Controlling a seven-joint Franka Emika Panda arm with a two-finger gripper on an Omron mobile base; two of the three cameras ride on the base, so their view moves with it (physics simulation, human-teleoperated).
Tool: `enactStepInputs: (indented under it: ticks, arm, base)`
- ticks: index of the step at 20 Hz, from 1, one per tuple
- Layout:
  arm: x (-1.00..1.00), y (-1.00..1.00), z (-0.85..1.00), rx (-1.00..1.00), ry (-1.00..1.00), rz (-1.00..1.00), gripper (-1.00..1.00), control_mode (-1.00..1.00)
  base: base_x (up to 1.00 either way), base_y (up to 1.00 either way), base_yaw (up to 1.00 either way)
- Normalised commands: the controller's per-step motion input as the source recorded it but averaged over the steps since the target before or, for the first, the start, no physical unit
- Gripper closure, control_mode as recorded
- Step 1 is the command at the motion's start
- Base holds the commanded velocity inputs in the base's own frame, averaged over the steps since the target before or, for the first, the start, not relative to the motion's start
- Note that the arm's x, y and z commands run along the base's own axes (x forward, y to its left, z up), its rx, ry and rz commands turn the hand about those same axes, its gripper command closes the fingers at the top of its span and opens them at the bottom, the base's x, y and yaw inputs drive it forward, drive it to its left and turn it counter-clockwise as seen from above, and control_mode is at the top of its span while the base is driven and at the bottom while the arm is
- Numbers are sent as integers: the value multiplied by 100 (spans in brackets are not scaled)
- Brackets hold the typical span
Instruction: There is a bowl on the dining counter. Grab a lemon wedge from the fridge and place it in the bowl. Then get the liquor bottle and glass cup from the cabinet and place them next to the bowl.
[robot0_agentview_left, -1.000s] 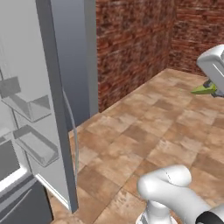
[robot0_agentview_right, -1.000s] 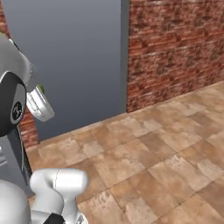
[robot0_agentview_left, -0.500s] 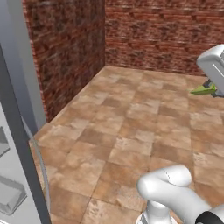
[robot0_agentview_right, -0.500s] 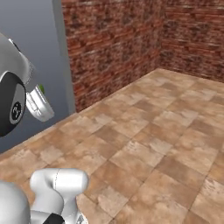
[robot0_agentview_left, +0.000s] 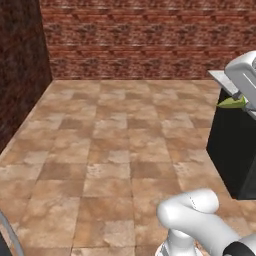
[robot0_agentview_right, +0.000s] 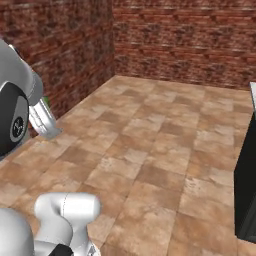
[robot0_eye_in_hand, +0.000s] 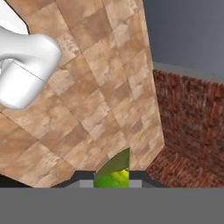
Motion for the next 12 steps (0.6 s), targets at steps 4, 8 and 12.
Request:
enactStepInputs:
  ticks: [4, 8, 12]
  arm:
    - [0, 0, 0, 0, 0, 0, 100, 100]
    - [0, 0, 0, 0, 0, 0, 100, 100]
    - [0, 0, 0, 0, 0, 0, 100, 100]
  base:
    - [33, -6, -47]
    - [64, 0, -40]
    - [87, 2, -35]
